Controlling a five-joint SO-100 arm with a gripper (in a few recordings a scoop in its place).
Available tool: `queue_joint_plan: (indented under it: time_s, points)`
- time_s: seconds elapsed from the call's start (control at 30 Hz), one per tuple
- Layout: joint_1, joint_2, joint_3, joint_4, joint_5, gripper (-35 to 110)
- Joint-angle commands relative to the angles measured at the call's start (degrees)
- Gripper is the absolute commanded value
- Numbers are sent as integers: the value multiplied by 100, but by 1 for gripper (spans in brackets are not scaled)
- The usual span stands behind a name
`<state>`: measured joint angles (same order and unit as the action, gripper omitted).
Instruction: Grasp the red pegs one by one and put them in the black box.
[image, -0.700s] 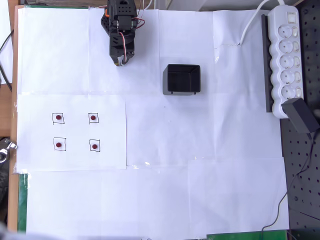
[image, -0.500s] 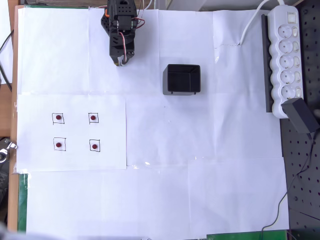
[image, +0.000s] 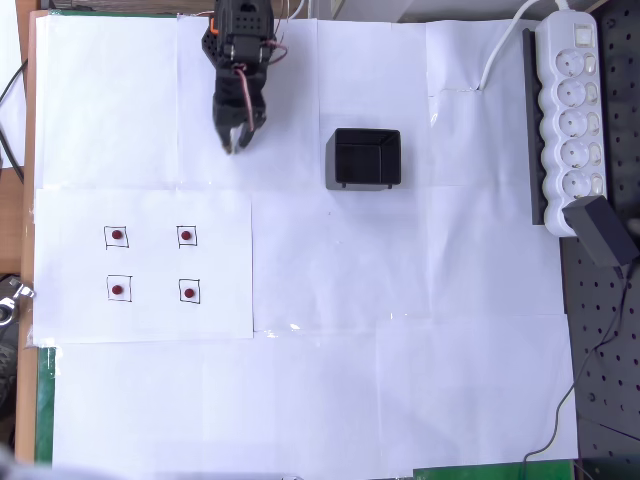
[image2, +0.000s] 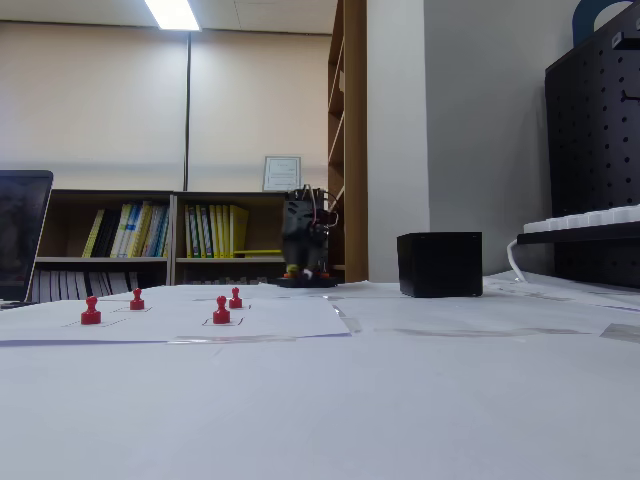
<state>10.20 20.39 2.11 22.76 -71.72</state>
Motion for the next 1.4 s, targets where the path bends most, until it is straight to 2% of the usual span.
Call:
queue_joint_plan:
  time_s: [0.0,0.1,0.2,0.3,0.5,0.97,1.37]
  points:
    - [325,1213,-18,-1819,-167,3]
    - [615,2259,18,-3085,-483,9]
    - [703,2751,246,-3331,-1055,9]
    - [756,3718,483,-4087,-1485,10]
    - [791,5687,1582,-4922,-1863,10]
    - [668,7945,3902,-5142,-1978,10]
    - [721,8367,4157,-5265,-1679,9]
